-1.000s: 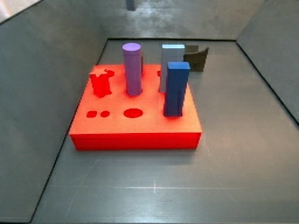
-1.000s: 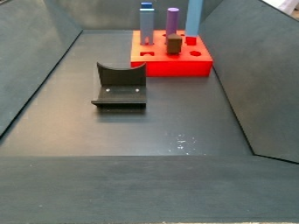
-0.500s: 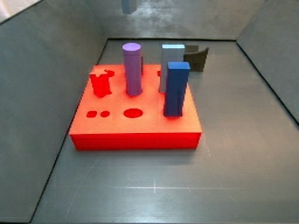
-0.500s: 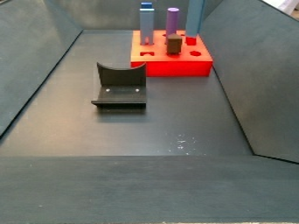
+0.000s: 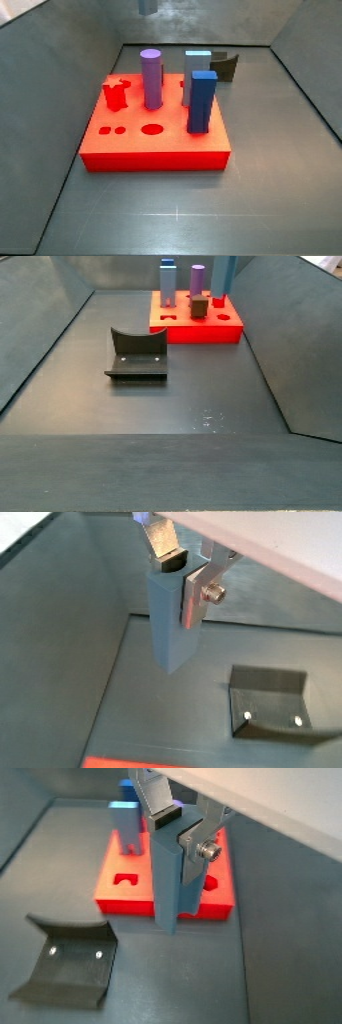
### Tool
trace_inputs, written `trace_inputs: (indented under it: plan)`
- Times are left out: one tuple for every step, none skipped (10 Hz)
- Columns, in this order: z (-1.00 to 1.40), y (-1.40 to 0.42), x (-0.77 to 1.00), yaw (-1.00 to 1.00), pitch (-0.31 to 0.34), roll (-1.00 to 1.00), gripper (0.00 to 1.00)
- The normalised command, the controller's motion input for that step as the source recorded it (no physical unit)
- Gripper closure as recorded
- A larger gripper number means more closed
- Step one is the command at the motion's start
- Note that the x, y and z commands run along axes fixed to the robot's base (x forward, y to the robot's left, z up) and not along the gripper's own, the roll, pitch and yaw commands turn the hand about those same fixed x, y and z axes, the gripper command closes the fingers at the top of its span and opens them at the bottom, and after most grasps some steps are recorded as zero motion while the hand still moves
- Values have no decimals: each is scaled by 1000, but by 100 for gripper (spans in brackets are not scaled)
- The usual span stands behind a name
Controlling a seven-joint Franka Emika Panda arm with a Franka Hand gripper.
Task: Pick up the arch object. Move up. Place the arch object on the fixture. Regrasp the arch object. Rotate the arch object. Move to above the board. Insert the arch object.
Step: Rotate the arch object.
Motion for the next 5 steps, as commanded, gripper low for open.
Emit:
trace_inputs:
  plan:
    - [-6, 23, 25, -1000, 38, -49, 100]
    - [-6, 23, 25, -1000, 45, -59, 100]
    - [-6, 23, 25, -1000, 52, -69, 100]
    - [-6, 23, 25, -1000, 63, -83, 100]
    - [-4, 22, 26, -923, 78, -104, 100]
